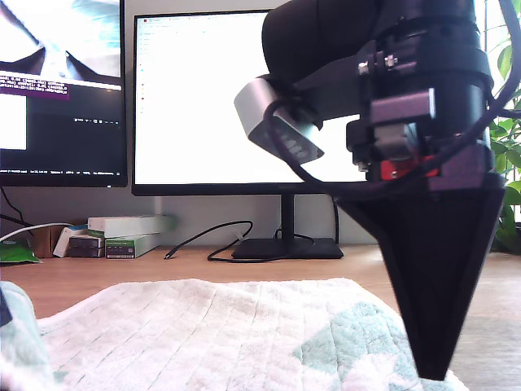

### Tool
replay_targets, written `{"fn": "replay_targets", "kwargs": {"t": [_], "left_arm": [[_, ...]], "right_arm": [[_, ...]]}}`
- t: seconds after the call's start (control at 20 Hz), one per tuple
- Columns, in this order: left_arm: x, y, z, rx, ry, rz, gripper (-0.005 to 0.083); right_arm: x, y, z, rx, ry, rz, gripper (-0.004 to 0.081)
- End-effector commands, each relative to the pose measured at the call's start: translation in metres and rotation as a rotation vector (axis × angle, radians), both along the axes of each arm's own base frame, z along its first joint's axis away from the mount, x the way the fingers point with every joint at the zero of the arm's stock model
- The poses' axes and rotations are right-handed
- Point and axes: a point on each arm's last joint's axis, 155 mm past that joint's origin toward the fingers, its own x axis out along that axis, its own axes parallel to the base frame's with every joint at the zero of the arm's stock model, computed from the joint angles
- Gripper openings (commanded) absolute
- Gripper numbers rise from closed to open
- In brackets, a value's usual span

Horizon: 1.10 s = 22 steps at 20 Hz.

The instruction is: Fold the tea towel to a neat square and place it to the right

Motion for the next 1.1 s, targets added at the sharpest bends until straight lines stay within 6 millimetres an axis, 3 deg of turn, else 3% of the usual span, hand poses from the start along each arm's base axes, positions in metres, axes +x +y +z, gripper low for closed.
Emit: {"fn": "replay_targets", "kwargs": {"t": [0.0, 0.55, 0.75, 0.9, 1.0, 1.05], "left_arm": [[0.005, -0.002, 0.008, -0.006, -0.010, -0.002, 0.0368], [0.000, 0.021, 0.010, 0.164, 0.029, -0.009, 0.0360], [0.016, 0.042, 0.012, 0.308, -0.039, -0.003, 0.0357], [0.036, 0.047, 0.014, 0.349, -0.156, -0.032, 0.0355], [0.052, 0.042, 0.018, 0.331, -0.224, -0.020, 0.0260], [0.058, 0.040, 0.020, 0.323, -0.255, -0.020, 0.0175]], "right_arm": [[0.002, 0.003, 0.004, 0.020, -0.006, 0.005, 0.0336], [0.021, 0.018, 0.019, 0.074, -0.064, 0.036, 0.0336], [0.031, 0.026, 0.019, 0.110, -0.097, 0.031, 0.0335], [0.050, 0.045, 0.022, 0.193, -0.169, 0.026, 0.0335], [0.059, 0.055, 0.025, 0.233, -0.205, 0.025, 0.0302], [0.060, 0.056, 0.025, 0.238, -0.209, 0.024, 0.0238]]}}
